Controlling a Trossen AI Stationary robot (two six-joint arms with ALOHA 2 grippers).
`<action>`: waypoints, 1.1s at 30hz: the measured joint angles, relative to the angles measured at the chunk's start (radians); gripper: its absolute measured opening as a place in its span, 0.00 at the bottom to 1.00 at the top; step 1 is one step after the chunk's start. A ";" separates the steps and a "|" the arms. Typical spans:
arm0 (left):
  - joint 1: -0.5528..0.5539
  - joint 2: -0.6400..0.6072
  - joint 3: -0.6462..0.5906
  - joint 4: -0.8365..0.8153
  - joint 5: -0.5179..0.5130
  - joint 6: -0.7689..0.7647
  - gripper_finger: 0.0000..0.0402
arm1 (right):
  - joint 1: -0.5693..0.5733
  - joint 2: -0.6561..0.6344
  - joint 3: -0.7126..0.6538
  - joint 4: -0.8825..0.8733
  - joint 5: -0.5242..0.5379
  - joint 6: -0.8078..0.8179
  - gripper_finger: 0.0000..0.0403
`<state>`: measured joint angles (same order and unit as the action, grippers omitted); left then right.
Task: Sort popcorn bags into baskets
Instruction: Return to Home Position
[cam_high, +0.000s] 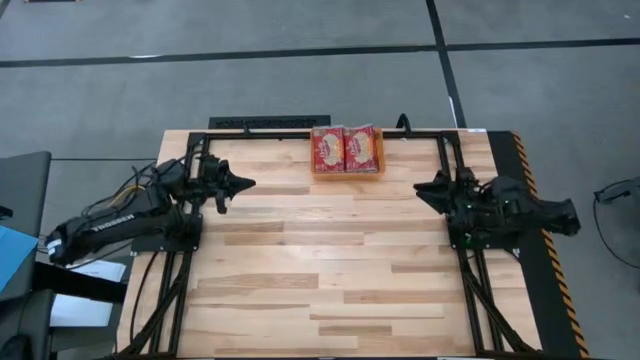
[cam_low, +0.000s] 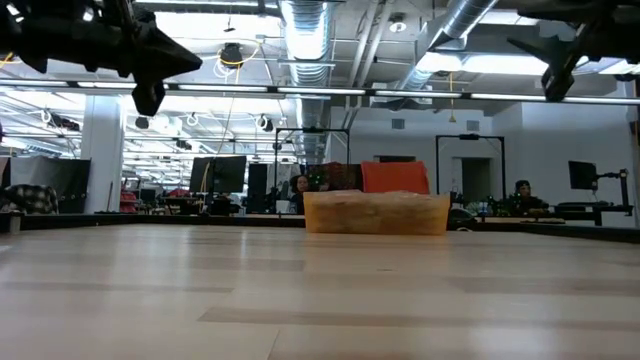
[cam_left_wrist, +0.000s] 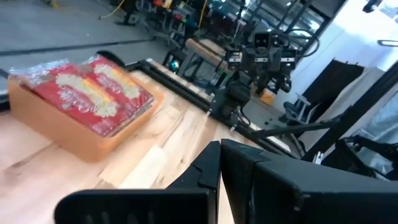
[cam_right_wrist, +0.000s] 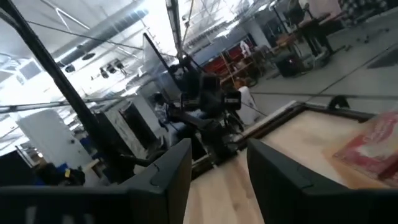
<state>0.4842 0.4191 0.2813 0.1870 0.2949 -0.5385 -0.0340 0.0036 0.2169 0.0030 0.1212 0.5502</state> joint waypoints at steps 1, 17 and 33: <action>0.004 0.000 -0.009 0.014 0.007 0.005 0.00 | -0.022 -0.001 0.000 -0.004 -0.017 -0.001 0.45; -0.064 -0.105 -0.256 0.187 -0.078 -0.146 0.00 | -0.274 -0.001 -0.205 0.296 -0.270 0.088 0.43; -0.385 -0.408 -0.187 -0.243 -0.599 -0.030 0.00 | -0.521 -0.001 -0.209 0.262 -0.480 0.101 0.46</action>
<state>0.0996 0.0112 0.0944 -0.0558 -0.3040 -0.5685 -0.5550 0.0025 0.0078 0.2653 -0.3589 0.6513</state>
